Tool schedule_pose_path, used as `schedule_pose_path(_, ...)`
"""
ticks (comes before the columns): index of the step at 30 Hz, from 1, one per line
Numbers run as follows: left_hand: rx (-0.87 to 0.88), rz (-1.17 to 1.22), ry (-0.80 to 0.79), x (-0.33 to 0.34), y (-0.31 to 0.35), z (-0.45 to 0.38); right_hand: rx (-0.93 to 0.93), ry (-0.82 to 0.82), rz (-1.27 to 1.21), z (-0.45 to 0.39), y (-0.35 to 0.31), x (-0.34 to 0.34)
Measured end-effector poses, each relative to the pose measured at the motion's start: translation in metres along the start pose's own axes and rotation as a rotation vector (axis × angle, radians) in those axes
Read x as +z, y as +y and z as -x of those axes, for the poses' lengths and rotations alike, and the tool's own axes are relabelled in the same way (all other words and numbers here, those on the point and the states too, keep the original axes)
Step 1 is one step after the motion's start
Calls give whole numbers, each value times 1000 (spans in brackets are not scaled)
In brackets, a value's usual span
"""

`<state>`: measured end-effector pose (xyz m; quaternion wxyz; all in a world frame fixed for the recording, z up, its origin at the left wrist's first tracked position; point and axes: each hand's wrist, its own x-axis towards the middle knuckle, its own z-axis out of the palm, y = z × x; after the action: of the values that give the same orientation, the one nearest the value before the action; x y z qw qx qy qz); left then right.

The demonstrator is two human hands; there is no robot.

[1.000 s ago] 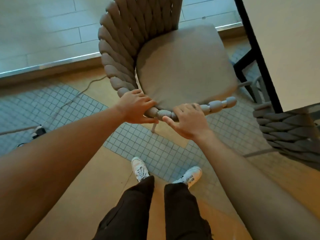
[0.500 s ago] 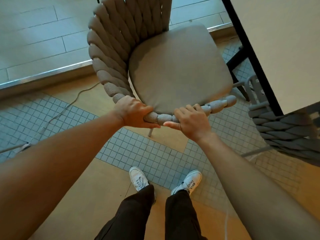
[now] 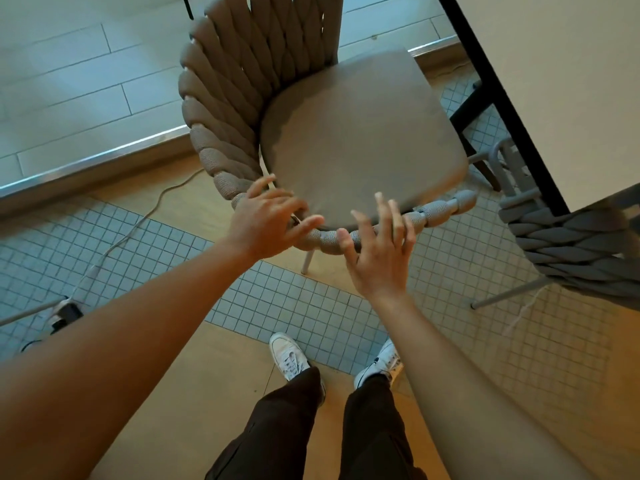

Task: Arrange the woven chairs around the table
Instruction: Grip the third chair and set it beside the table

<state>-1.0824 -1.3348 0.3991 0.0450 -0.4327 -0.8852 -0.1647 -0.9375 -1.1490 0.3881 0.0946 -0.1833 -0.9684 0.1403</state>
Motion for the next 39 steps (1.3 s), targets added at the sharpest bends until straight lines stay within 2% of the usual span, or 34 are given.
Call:
schedule_pose_path(3, -425, -63, 97, -1, -1, -1, 425, 99, -223, 7, -40, 8)
schedule_pose_path(6, -863, 143, 122, -8, -12, -4, 753, 222, -504, -10, -71, 9)
schedule_pose_path(9, -1053, 498, 225, -11, -15, -10, 1083, 339, -735, -34, -84, 8)
schedule_pose_path(11, -1117, 608, 284, -9, -11, -14, 1150, 367, -838, -40, -86, 7)
schedule_pose_path(15, -1160, 656, 304, -4, -15, -16, 1137, 396, -854, -40, -84, 7)
schedule_pose_path(25, -1103, 724, 305, -1, -17, -34, 1122, 455, -872, -57, -72, 10)
schedule_pose_path(39, -1077, 745, 283, -4, -8, -19, 1129, 455, -832, -38, -69, 13)
